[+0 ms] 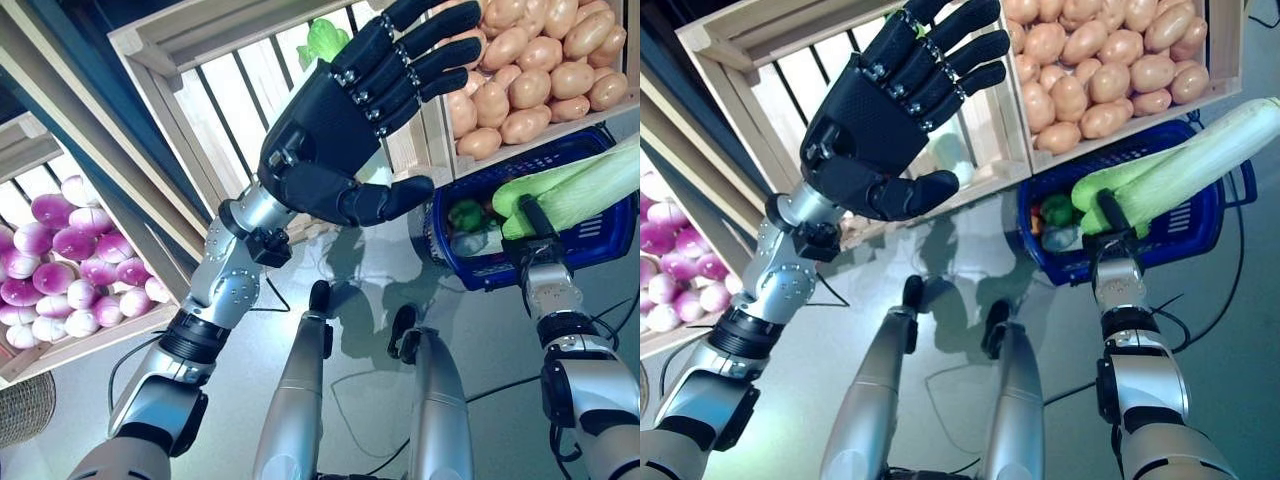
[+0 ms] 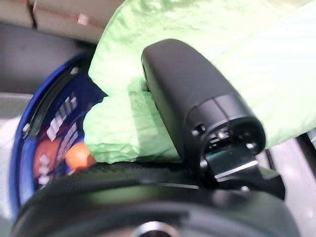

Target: Put vegetables into the basket

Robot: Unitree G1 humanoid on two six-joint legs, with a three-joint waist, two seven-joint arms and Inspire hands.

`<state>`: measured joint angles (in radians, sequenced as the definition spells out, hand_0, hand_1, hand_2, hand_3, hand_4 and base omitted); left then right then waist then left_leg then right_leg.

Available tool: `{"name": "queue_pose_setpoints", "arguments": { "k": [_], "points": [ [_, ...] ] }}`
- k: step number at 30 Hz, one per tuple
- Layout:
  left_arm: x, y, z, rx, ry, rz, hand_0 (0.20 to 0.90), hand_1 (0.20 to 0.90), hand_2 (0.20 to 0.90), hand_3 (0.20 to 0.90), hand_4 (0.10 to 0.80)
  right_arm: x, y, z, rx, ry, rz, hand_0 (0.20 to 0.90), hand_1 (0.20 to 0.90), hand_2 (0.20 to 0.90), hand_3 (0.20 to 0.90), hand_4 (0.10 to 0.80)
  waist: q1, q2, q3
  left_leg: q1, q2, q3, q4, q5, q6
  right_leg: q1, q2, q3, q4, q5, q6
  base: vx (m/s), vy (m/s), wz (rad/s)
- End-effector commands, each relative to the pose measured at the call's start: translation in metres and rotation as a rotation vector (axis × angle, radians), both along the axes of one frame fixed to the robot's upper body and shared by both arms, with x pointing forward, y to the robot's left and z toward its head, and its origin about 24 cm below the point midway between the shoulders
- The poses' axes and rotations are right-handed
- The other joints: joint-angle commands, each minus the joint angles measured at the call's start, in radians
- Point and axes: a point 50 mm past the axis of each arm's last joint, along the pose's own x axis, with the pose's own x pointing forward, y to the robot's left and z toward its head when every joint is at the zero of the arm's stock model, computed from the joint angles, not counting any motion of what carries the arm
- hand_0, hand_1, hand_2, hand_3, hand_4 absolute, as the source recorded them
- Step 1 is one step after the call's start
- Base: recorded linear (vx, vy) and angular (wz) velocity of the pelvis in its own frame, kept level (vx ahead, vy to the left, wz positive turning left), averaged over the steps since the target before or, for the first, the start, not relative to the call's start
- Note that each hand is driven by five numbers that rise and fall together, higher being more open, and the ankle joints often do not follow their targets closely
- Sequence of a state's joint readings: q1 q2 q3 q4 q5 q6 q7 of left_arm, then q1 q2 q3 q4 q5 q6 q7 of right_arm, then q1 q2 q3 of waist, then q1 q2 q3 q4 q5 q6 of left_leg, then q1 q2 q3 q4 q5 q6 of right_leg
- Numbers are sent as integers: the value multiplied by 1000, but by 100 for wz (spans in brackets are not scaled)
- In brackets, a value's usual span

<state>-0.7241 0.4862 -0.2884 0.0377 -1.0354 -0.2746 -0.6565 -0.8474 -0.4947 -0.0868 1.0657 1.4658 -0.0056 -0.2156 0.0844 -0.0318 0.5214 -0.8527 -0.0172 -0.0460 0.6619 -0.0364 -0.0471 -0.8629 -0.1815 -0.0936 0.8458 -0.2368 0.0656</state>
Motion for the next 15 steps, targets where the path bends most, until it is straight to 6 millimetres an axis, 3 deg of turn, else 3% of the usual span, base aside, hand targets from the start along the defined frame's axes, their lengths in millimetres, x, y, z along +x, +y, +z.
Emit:
{"name": "queue_pose_setpoints", "arguments": {
  "k": [1, 6, 7, 8, 9, 15],
  "points": [
    [-29, -8, 55, -211, -257, -134, 900, 900, 900, 900, 800, 5, -20, 40, 37, -56, -94, 300, 300, 300, 300, 400, 3, 75, -1, 20, -52, 49, 80, -124, 57, 32, 55, -28, 31, 59, -50, -13, 43, -7],
    [-31, -10, 58, -219, -270, -148, 900, 900, 900, 900, 800, 7, -15, 35, 93, 9, -87, 300, 300, 300, 300, 400, 0, 91, -1, -18, -52, 61, 131, -141, 61, -1, 57, -20, 74, 46, -58, -10, 45, -3],
    [-31, -11, 59, -220, -268, -147, 900, 900, 900, 900, 800, 9, -12, 34, 109, 14, -77, 399, 399, 399, 399, 466, 0, 95, -1, -23, -51, 62, 139, -143, 64, -8, 57, -17, 84, 43, -59, -2, 52, -1],
    [-31, -12, 59, -221, -266, -145, 900, 900, 900, 900, 800, 9, -10, 34, 120, 18, -73, 695, 695, 695, 695, 664, 0, 96, -1, -26, -51, 63, 144, -146, 65, -12, 57, -15, 90, 41, -59, 1, 55, 1],
    [-31, -12, 60, -226, -266, -144, 900, 900, 900, 900, 800, 10, -7, 33, 149, 26, -57, 900, 900, 900, 900, 800, -2, 98, -1, -30, -51, 65, 149, -149, 66, -17, 59, -13, 97, 39, -61, 0, 46, 1],
    [-31, -10, 60, -247, -266, -143, 900, 900, 900, 900, 800, 9, -3, 22, 184, 88, -46, 900, 900, 900, 900, 800, -3, 109, -1, -35, -52, 73, 154, -150, 71, -31, 64, -9, 113, 35, -60, -2, 31, 0]
  ]
}}
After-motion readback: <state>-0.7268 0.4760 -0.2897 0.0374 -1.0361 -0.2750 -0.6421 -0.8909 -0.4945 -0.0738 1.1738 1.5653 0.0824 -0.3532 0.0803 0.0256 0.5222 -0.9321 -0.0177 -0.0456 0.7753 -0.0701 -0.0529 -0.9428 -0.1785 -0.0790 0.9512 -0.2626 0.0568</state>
